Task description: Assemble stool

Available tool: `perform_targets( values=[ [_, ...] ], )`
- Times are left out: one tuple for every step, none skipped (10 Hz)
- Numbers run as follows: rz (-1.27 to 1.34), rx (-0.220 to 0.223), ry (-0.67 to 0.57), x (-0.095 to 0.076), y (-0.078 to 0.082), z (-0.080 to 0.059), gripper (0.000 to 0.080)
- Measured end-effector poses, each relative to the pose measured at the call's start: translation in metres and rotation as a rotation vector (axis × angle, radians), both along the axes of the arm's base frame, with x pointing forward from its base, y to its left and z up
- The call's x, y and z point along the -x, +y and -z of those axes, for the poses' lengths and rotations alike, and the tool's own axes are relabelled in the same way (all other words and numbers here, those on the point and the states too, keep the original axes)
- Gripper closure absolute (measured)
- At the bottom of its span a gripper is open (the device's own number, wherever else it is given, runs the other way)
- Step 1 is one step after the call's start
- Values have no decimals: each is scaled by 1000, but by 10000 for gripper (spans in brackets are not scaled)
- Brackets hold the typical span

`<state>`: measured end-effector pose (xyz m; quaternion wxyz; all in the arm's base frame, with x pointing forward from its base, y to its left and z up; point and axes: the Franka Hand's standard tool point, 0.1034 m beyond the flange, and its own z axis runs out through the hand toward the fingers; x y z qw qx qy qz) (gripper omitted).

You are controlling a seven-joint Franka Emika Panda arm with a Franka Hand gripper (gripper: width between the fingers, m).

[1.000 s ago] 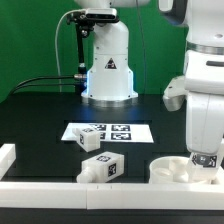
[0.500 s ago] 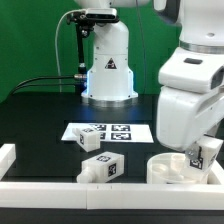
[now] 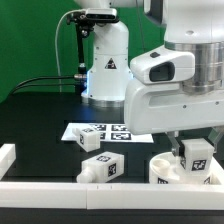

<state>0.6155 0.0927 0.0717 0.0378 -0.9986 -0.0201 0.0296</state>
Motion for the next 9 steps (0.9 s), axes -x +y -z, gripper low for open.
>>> perform_targets(
  values=[
    [72, 7, 6, 0, -2, 1, 465],
    [152, 14, 12, 0, -5, 1, 465],
    [220, 21, 16, 0, -7, 1, 465],
    [391, 44, 20, -1, -10, 1, 465],
    [553, 62, 20, -2, -15, 1, 465],
    [668, 78, 23, -1, -18, 1, 465],
    [740, 82, 23, 1, -21, 1, 465],
    [813, 84, 19, 3, -23, 1, 465],
    [836, 87, 22, 3, -24, 1, 465]
  ],
)
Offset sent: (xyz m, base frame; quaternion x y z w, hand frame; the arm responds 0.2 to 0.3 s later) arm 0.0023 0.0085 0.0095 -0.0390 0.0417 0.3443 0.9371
